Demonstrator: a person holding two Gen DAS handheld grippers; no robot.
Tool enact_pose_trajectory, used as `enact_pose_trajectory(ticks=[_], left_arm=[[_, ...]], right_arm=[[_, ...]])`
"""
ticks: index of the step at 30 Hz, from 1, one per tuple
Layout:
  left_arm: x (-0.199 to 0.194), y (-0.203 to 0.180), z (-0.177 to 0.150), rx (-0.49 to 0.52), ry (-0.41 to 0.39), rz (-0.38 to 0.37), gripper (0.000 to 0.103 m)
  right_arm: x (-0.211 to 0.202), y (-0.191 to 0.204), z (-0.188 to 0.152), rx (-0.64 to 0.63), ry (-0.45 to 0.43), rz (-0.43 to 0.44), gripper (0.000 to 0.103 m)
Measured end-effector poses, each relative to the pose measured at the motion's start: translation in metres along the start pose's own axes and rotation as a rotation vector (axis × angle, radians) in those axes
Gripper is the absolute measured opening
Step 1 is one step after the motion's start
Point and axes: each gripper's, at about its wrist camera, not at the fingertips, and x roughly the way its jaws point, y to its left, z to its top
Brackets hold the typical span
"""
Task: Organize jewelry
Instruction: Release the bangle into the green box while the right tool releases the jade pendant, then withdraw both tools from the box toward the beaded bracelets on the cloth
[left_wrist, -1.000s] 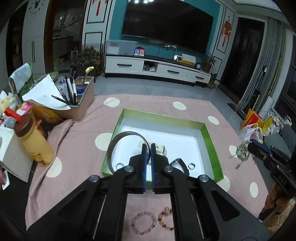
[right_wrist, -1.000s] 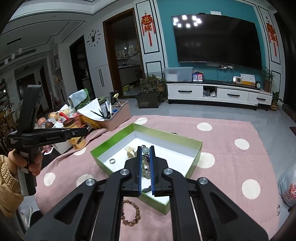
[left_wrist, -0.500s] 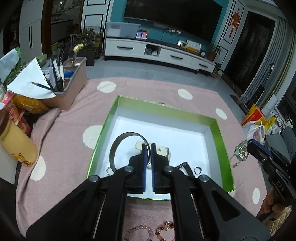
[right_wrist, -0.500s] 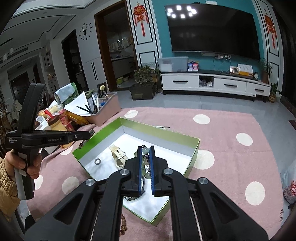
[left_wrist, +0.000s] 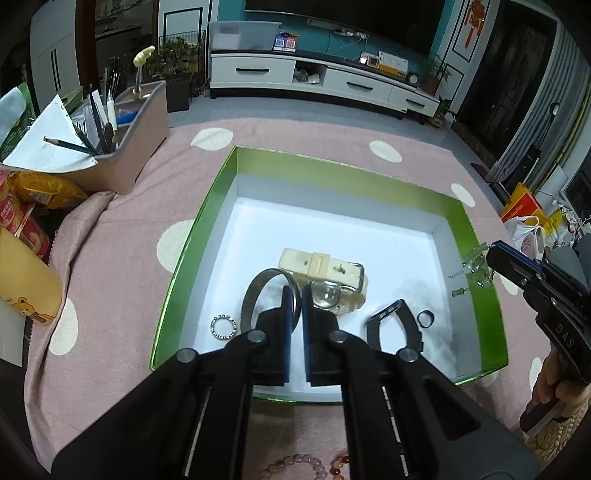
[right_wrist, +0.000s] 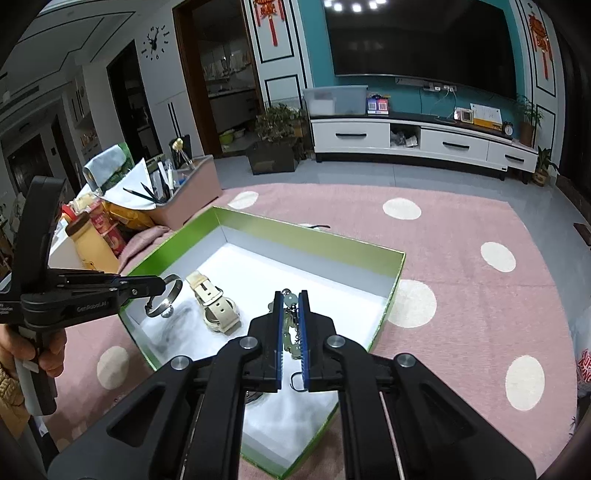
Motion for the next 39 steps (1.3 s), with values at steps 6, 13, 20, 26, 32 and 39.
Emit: enact_pose_trajectory(ticks=[6, 13, 20, 26, 32, 39], left_arm=[[0.004, 0.004, 0.001, -0.01, 0.009, 0.004, 0.005], [-0.002, 0.006, 0.002, -0.027, -0.011, 0.002, 0.02], [-0.022, 0.006, -0.001, -0.033, -0.052, 0.004, 0.034], [-0.042, 0.01, -0.009, -0.039, -0.082, 0.01, 0.042], [-0.065, 0.019, -0.028, -0.063, -0.105, 0.008, 0.05], [-0.089, 0.031, -0.061, -0.09, -0.11, 0.022, 0.051]], right_arm=[[0.018, 0.002, 0.002, -0.01, 0.03, -0.016, 0.008], [0.012, -0.007, 0.0, 0.03, 0.013, -0.026, 0.035], [-0.011, -0.014, -0.007, 0.052, -0.007, -0.034, 0.037], [-0.035, -0.017, -0.015, 0.073, -0.03, -0.041, 0.041], [-0.056, -0.016, -0.028, 0.087, -0.033, -0.043, 0.042], [-0.074, -0.009, -0.05, 0.102, -0.019, -0.033, 0.042]])
